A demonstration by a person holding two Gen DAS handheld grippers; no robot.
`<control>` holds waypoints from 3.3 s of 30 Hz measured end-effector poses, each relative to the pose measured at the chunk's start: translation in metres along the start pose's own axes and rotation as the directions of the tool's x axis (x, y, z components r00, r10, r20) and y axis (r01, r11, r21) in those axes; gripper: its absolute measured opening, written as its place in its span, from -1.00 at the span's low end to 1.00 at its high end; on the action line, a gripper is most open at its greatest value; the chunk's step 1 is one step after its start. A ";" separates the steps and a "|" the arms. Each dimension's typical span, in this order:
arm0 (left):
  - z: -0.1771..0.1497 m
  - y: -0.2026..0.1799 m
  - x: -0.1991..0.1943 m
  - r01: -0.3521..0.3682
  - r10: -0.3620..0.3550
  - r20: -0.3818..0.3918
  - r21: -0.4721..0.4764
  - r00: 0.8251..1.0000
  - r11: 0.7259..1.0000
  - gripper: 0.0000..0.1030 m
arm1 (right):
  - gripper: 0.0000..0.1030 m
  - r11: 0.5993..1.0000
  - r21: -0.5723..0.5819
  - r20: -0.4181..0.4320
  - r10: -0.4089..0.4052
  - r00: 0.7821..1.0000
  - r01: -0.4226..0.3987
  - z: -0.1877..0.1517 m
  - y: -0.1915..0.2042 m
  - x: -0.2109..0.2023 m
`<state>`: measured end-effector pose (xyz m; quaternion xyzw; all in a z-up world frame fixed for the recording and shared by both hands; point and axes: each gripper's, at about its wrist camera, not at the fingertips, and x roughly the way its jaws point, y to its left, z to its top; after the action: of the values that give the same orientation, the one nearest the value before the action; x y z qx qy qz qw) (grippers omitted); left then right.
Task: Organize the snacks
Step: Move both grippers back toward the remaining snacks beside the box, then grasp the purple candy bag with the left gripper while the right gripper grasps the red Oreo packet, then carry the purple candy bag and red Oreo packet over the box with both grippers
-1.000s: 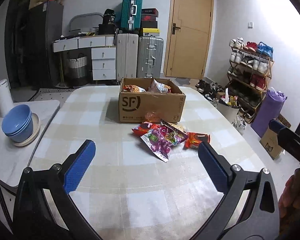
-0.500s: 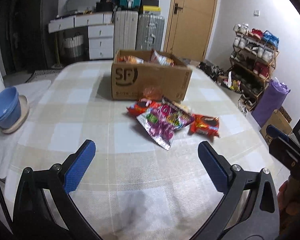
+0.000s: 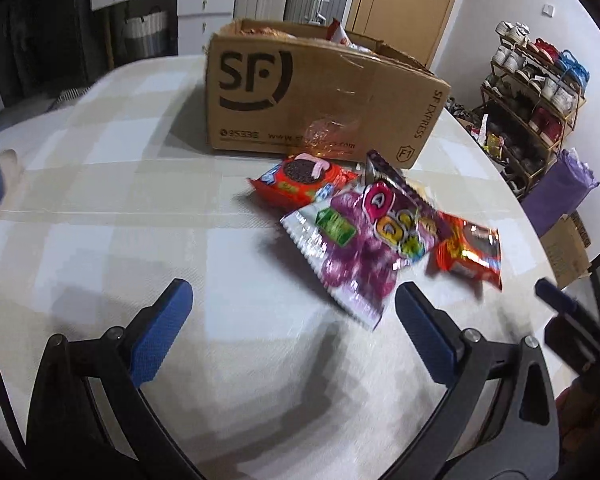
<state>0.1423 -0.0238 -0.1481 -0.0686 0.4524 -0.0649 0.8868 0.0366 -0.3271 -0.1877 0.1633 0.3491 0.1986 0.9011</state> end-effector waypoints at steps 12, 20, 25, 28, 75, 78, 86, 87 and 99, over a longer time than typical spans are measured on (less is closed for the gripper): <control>0.047 -0.002 0.059 0.014 -0.017 -0.035 -0.077 0.999 0.997 0.85 | 0.99 1.000 0.020 -0.054 -0.005 0.999 0.006 0.016 -0.014 0.031; 0.058 -0.020 0.060 0.067 -0.068 -0.011 -0.034 0.998 0.997 -0.41 | 0.99 0.997 0.078 -0.098 -0.010 0.995 0.018 0.029 -0.025 0.053; 0.059 -0.020 0.061 0.116 -0.117 -0.027 -0.046 0.993 0.992 -0.71 | 0.98 0.998 0.041 -0.115 -0.045 0.992 0.050 0.034 -0.018 0.061; 0.062 -0.022 0.058 0.125 -0.126 -0.016 -0.038 0.992 0.991 -0.75 | 0.98 0.995 -0.006 -0.124 -0.097 0.988 0.097 0.035 -0.011 0.067; -0.037 0.052 -0.067 0.193 -0.190 0.050 -0.079 0.981 0.978 -0.91 | -0.01 0.995 -0.100 0.055 -0.021 0.998 0.027 -0.003 0.074 -0.047; -0.038 0.051 -0.073 0.200 -0.197 0.055 -0.072 0.979 0.977 -0.92 | -0.01 0.995 -0.094 0.055 -0.010 0.998 0.015 -0.005 0.075 -0.048; -0.036 0.055 -0.083 0.239 -0.234 0.069 -0.074 0.970 0.968 -0.93 | -0.01 0.996 -0.088 0.060 0.003 0.998 0.002 -0.004 0.073 -0.045; -0.035 0.055 -0.084 0.240 -0.235 0.071 -0.075 0.969 0.968 -0.93 | -0.01 0.996 -0.089 0.059 0.005 0.998 0.000 -0.004 0.074 -0.045; -0.029 0.047 -0.120 0.247 -0.242 0.120 -0.024 0.963 0.969 -0.93 | -0.01 0.989 -0.134 0.099 0.083 0.992 -0.069 0.008 0.098 -0.062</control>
<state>0.0518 0.0419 -0.0784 -0.1449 0.3894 -0.1610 0.8952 -0.0239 -0.2727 -0.1051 0.1277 0.2813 0.2464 0.9186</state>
